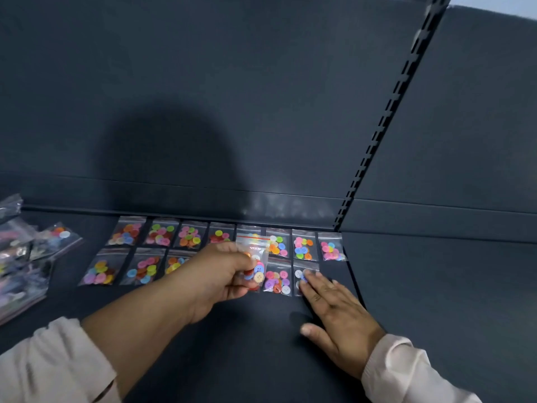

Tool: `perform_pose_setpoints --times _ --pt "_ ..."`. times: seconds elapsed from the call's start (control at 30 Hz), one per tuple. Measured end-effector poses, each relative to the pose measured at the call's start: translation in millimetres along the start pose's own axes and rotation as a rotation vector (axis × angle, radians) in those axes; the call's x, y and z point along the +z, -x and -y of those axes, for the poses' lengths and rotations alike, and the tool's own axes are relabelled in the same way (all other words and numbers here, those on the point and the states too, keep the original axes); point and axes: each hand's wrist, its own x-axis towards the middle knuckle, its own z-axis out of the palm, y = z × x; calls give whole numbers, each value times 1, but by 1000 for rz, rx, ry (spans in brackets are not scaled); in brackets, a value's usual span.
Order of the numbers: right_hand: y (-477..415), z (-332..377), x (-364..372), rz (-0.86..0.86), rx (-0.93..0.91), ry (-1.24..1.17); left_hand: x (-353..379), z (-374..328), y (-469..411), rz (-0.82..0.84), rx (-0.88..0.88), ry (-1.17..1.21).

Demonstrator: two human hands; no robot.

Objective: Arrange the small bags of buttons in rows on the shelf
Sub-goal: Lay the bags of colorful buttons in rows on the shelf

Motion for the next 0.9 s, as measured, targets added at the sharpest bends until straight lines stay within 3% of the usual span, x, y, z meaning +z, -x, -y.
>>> perform_pose_setpoints --times 0.07,0.13,0.27,0.4,0.47,0.53,0.6,0.9 --pt "-2 -5 1 -4 -86 -76 2 -1 -1 5 0 0" --pt "-1 -9 3 36 -101 -138 6 -2 -2 7 -1 9" --pt "-1 -7 1 -40 -94 -186 13 -4 -1 42 7 -4" --pt "-2 -4 -4 -336 -52 -411 20 -5 0 83 46 -54" --pt "-6 4 -17 -384 89 -762 26 -5 0 68 85 -63" --pt "-14 13 -33 -330 182 -1353 34 -6 0 58 131 -65" --pt "-18 15 -45 -237 256 -1712 44 -6 2 70 168 -55" --pt "-3 1 -53 -146 349 -1731 65 -2 2 129 211 -164"
